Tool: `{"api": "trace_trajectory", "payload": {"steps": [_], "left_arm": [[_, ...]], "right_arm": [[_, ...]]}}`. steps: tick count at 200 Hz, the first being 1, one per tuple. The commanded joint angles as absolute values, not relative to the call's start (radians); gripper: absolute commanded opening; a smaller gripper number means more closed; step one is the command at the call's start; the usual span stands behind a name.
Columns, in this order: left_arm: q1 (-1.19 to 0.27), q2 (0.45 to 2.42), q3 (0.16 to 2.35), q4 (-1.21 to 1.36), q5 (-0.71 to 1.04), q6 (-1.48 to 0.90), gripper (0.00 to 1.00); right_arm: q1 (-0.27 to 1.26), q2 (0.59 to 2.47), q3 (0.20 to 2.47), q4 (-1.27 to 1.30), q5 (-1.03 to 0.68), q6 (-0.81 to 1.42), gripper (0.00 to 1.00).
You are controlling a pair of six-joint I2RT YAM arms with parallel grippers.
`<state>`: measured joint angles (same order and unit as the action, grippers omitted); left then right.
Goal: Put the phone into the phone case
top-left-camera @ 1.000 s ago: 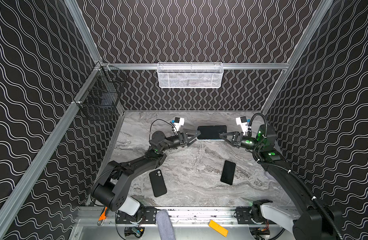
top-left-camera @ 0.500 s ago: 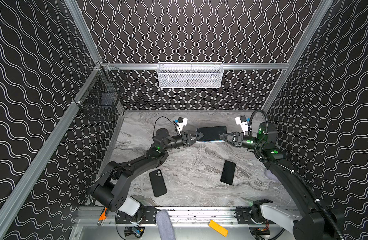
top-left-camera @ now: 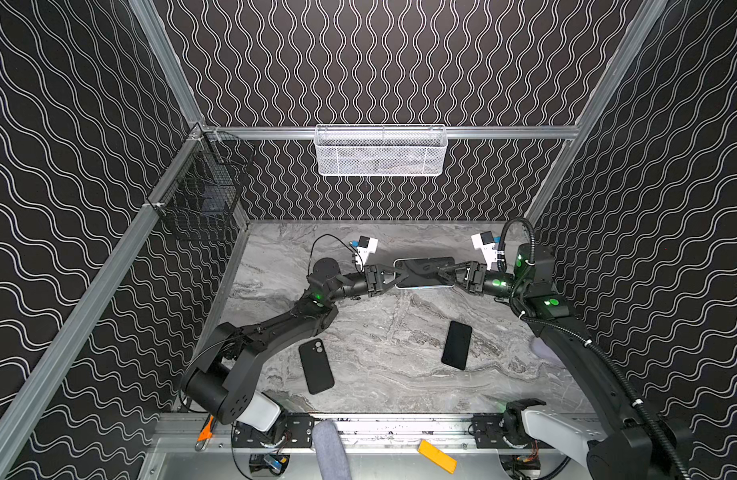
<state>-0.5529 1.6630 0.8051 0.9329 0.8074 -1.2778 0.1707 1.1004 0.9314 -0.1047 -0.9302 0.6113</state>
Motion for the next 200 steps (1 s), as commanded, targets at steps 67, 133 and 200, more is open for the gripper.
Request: {"api": "trace_trajectory", "payload": {"steps": [67, 133, 200], "left_arm": [[-0.559, 1.689, 0.795, 1.011, 0.819, -1.280, 0.09], [-0.560, 1.726, 0.802, 1.165, 0.838, -1.377, 0.00], [-0.559, 1.684, 0.806, 1.125, 0.860, -1.347, 0.00]], "right_arm": [[0.172, 1.056, 0.931, 0.009, -0.917, 0.643, 0.73], [0.169, 1.041, 0.907, 0.048, -0.912, 0.674, 0.73], [0.134, 1.037, 0.865, 0.202, -0.906, 0.797, 0.87]]}}
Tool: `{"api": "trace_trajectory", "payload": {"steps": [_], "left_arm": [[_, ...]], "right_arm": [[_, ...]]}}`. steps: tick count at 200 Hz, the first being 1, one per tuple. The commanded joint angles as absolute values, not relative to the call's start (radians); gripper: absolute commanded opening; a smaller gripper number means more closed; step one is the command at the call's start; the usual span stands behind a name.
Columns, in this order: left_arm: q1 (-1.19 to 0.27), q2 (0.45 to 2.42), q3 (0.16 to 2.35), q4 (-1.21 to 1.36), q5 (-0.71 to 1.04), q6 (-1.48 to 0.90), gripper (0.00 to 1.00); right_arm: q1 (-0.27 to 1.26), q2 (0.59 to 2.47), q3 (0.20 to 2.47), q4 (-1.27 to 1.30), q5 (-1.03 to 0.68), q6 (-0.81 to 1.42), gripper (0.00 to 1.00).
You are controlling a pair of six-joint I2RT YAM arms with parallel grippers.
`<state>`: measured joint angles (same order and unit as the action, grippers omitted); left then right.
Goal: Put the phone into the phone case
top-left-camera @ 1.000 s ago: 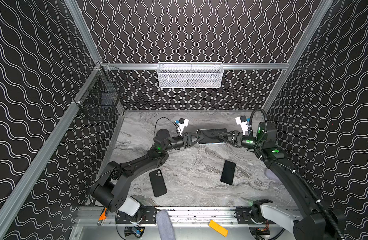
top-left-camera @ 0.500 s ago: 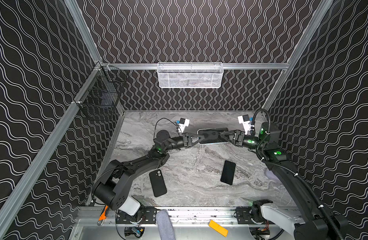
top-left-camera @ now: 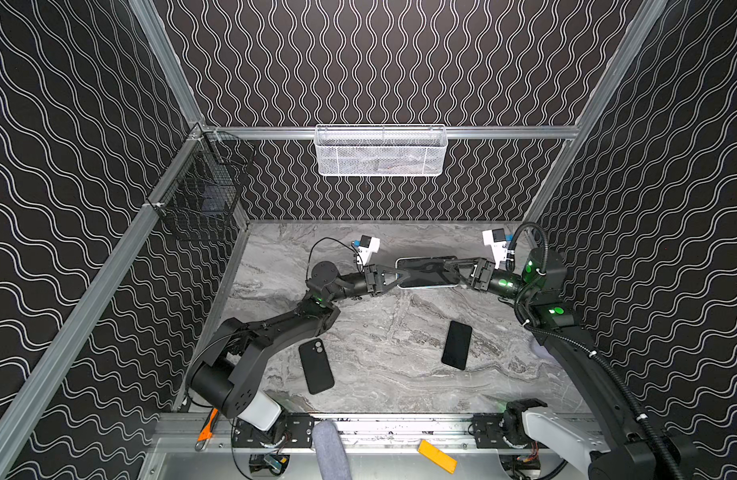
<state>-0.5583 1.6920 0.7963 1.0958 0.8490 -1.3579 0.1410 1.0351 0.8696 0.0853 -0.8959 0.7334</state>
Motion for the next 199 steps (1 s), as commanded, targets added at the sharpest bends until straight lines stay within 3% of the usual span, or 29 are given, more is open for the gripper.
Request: {"api": "trace_trajectory", "payload": {"steps": [1, 46, 128, 176, 199], "left_arm": [[-0.559, 1.684, 0.805, 1.126, 0.861, -1.348, 0.00], [-0.560, 1.691, 0.804, 1.188, 0.888, -1.380, 0.00], [-0.559, 1.770, 0.805, 1.392, 0.880, -1.546, 0.00], [-0.558, 1.740, 0.821, 1.297, 0.890, -1.491, 0.00], [-0.558, 1.736, 0.825, 1.272, 0.889, -1.479, 0.15]], "right_arm": [[0.134, 1.037, 0.865, 0.205, -0.907, 0.799, 0.87], [0.125, 1.046, 0.830, 0.341, -0.952, 0.866, 0.79], [0.119, 1.025, 0.801, 0.431, -0.981, 0.906, 0.28], [0.118, 1.032, 0.796, 0.464, -0.985, 0.922, 0.09], [0.120, 1.030, 0.800, 0.451, -0.980, 0.913, 0.01]]}}
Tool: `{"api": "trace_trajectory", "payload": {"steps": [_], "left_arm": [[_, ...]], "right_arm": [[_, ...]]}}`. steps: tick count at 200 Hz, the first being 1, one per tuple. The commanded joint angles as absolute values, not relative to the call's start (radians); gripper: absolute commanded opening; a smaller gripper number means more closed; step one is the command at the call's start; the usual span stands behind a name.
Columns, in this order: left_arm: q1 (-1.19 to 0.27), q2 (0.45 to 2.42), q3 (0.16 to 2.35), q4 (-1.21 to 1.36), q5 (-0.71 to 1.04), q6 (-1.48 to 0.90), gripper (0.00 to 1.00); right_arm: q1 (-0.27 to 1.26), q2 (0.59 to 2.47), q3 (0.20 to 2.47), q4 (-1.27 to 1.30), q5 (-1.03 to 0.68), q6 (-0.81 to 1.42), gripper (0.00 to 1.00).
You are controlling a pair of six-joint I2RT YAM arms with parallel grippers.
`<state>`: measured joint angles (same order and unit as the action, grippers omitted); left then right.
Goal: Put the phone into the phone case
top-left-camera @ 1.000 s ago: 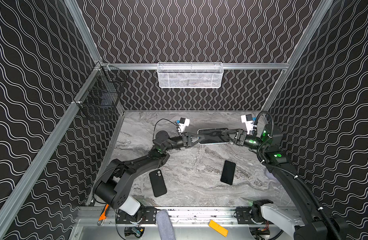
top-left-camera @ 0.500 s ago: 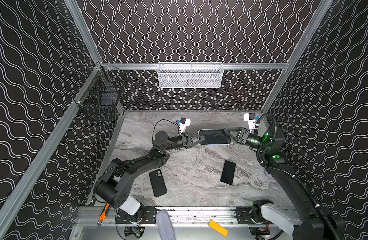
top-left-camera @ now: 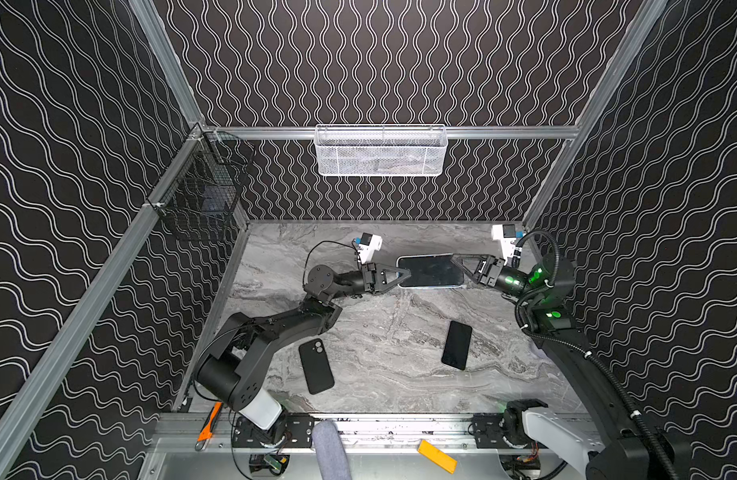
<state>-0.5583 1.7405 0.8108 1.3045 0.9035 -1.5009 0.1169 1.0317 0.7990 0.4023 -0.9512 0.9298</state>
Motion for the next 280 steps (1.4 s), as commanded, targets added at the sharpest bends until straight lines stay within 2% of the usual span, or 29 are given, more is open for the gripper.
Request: {"api": "trace_trajectory", "payload": {"steps": [1, 12, 28, 40, 56, 72, 86, 94, 102, 127, 151, 181, 225, 248, 280], "left_arm": [[-0.559, 1.736, 0.823, 1.272, 0.889, -1.479, 0.16], [-0.559, 1.738, 0.826, 1.269, 0.888, -1.477, 0.21], [-0.561, 1.744, 0.828, 1.272, 0.884, -1.480, 0.21], [-0.561, 1.751, 0.831, 1.292, 0.877, -1.492, 0.15], [-0.561, 1.760, 0.834, 1.322, 0.870, -1.514, 0.01], [-0.562, 1.763, 0.834, 1.331, 0.868, -1.521, 0.00], [-0.563, 1.762, 0.834, 1.325, 0.871, -1.516, 0.05], [-0.563, 1.760, 0.833, 1.324, 0.871, -1.514, 0.04], [-0.562, 1.758, 0.832, 1.324, 0.869, -1.512, 0.00], [-0.561, 1.757, 0.818, 1.343, 0.857, -1.520, 0.00], [-0.561, 1.775, 0.813, 1.421, 0.844, -1.568, 0.00], [-0.561, 1.798, 0.823, 1.512, 0.830, -1.634, 0.00], [-0.559, 1.783, 0.835, 1.469, 0.828, -1.608, 0.00], [-0.561, 1.784, 0.840, 1.449, 0.818, -1.596, 0.00], [-0.561, 1.787, 0.843, 1.430, 0.808, -1.588, 0.00]], "right_arm": [[0.120, 1.030, 0.800, 0.449, -0.980, 0.911, 0.01], [0.120, 1.029, 0.806, 0.424, -0.976, 0.896, 0.00], [0.120, 1.028, 0.812, 0.397, -0.973, 0.878, 0.00], [0.119, 1.028, 0.809, 0.392, -0.973, 0.874, 0.00], [0.119, 1.028, 0.805, 0.380, -0.965, 0.866, 0.09], [0.120, 1.025, 0.808, 0.357, -0.954, 0.851, 0.10], [0.120, 1.021, 0.814, 0.339, -0.946, 0.839, 0.12], [0.119, 1.019, 0.821, 0.325, -0.942, 0.829, 0.19], [0.119, 1.018, 0.827, 0.314, -0.941, 0.823, 0.32], [0.119, 1.004, 0.829, 0.300, -0.916, 0.825, 0.60], [0.112, 0.998, 0.818, 0.310, -0.915, 0.846, 0.77], [0.079, 0.982, 0.780, 0.351, -0.917, 0.896, 0.91], [0.063, 0.979, 0.740, 0.460, -0.998, 0.978, 0.92], [0.064, 0.981, 0.725, 0.530, -1.067, 1.030, 0.88], [0.067, 0.970, 0.690, 0.601, -1.090, 1.088, 0.75]]}}
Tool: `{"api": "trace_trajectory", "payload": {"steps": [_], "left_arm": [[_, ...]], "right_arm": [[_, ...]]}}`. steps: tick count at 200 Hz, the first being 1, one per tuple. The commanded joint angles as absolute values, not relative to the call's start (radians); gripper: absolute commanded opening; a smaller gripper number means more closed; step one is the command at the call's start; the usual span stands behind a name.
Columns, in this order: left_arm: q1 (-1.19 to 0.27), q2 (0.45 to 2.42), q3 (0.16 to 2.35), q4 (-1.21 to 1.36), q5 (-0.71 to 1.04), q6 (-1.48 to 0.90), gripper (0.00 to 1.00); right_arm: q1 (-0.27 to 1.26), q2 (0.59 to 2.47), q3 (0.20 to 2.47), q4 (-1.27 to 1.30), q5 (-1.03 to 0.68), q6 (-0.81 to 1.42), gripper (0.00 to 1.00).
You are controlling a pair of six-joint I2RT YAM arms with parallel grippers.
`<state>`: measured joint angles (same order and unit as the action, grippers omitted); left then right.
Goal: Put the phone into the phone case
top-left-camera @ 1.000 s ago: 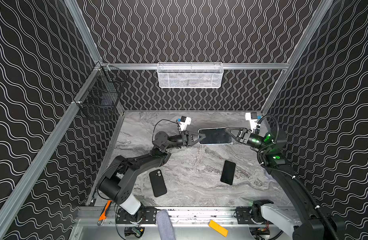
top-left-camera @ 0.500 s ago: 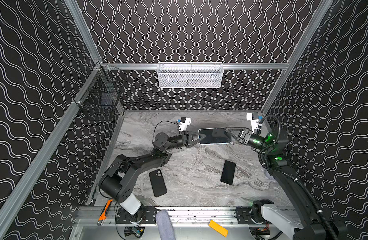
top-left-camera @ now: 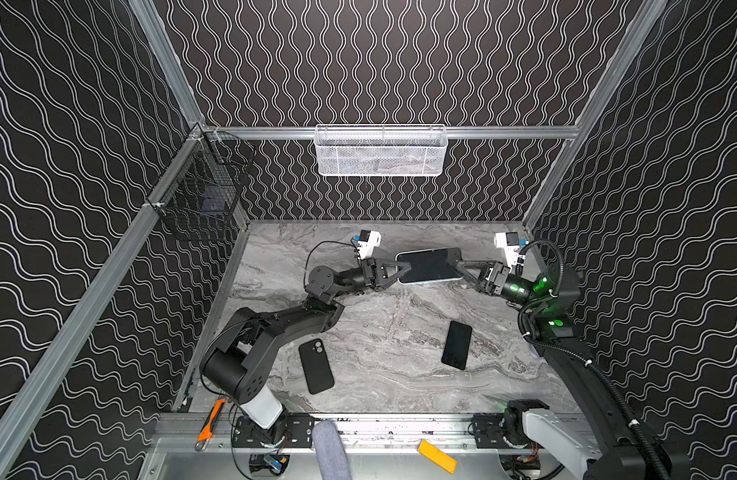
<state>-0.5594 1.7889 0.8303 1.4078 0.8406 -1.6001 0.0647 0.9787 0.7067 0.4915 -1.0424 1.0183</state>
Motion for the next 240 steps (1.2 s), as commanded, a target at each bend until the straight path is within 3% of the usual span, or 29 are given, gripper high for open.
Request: {"api": "trace_trajectory", "payload": {"steps": [1, 46, 81, 120, 139, 158, 174, 185, 208, 240], "left_arm": [[-0.561, 1.786, 0.843, 1.430, 0.808, -1.586, 0.00], [-0.560, 1.777, 0.838, 1.396, 0.814, -1.568, 0.00], [-0.561, 1.777, 0.834, 1.399, 0.816, -1.571, 0.00], [-0.562, 1.775, 0.837, 1.387, 0.821, -1.567, 0.00], [-0.565, 1.777, 0.846, 1.386, 0.824, -1.567, 0.10], [-0.565, 1.774, 0.848, 1.378, 0.825, -1.562, 0.12], [-0.565, 1.772, 0.853, 1.374, 0.831, -1.557, 0.02], [-0.565, 1.771, 0.855, 1.374, 0.839, -1.553, 0.00], [-0.565, 1.764, 0.853, 1.358, 0.863, -1.534, 0.00], [-0.565, 1.759, 0.835, 1.352, 0.907, -1.517, 0.00]], "right_arm": [[0.067, 0.970, 0.690, 0.600, -1.089, 1.087, 0.74], [0.066, 0.953, 0.714, 0.534, -1.084, 1.049, 0.46], [0.067, 0.953, 0.730, 0.499, -1.072, 1.026, 0.19], [0.067, 0.957, 0.742, 0.485, -1.066, 1.019, 0.06], [0.068, 0.959, 0.745, 0.474, -1.063, 1.011, 0.03], [0.069, 0.960, 0.754, 0.447, -1.057, 0.988, 0.03], [0.069, 0.955, 0.782, 0.362, -1.045, 0.922, 0.13], [0.069, 0.950, 0.811, 0.273, -1.020, 0.857, 0.39], [0.067, 0.937, 0.850, 0.178, -0.965, 0.798, 0.69], [0.067, 0.969, 0.861, 0.278, -0.972, 0.859, 0.79]]}}
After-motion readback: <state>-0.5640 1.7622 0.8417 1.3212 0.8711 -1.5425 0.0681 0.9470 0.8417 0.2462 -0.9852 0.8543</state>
